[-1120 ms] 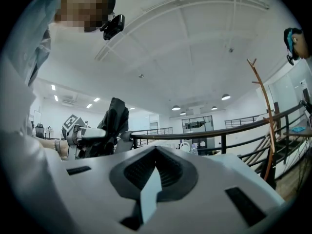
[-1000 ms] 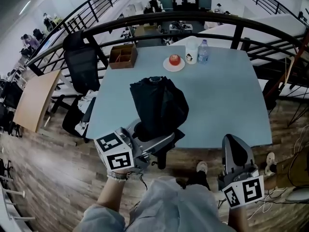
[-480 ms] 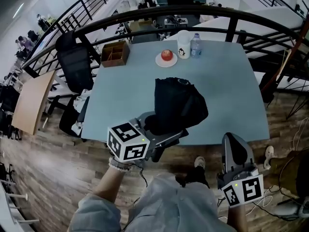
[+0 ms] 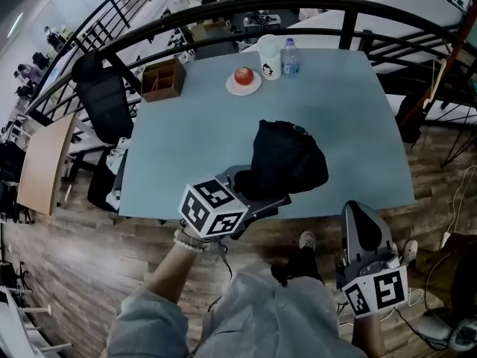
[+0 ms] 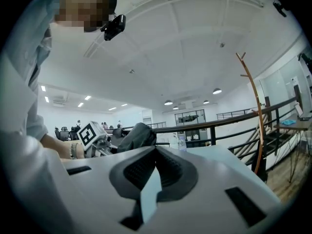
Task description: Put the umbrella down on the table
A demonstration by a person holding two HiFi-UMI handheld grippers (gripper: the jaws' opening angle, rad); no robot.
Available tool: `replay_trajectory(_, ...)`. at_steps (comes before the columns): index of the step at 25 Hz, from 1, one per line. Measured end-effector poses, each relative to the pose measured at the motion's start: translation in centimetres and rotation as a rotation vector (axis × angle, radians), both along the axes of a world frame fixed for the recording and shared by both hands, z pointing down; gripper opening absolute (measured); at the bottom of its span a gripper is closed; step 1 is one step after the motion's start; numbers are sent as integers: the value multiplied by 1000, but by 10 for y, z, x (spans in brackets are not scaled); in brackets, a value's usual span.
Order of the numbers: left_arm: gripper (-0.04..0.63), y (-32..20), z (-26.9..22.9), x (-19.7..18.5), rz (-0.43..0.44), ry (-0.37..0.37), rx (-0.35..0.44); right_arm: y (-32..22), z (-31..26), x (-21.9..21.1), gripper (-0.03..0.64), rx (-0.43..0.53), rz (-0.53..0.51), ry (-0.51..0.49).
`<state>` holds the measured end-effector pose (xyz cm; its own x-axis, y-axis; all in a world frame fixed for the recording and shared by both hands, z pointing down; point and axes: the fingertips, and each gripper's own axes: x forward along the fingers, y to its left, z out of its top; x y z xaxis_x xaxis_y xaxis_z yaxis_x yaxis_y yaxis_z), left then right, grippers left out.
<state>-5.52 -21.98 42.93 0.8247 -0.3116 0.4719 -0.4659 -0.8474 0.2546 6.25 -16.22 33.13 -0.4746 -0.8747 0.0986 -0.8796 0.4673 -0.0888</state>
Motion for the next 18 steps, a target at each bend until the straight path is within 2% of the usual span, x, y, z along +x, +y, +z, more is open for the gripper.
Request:
replay_trajectory(8, 278, -10, 42, 14, 47, -108, -48, -5, 9, 14, -8, -36, 16, -1)
replay_trajectory(18, 278, -17, 103, 33, 157, -305, -66, -15, 21, 34, -8, -66, 38, -2)
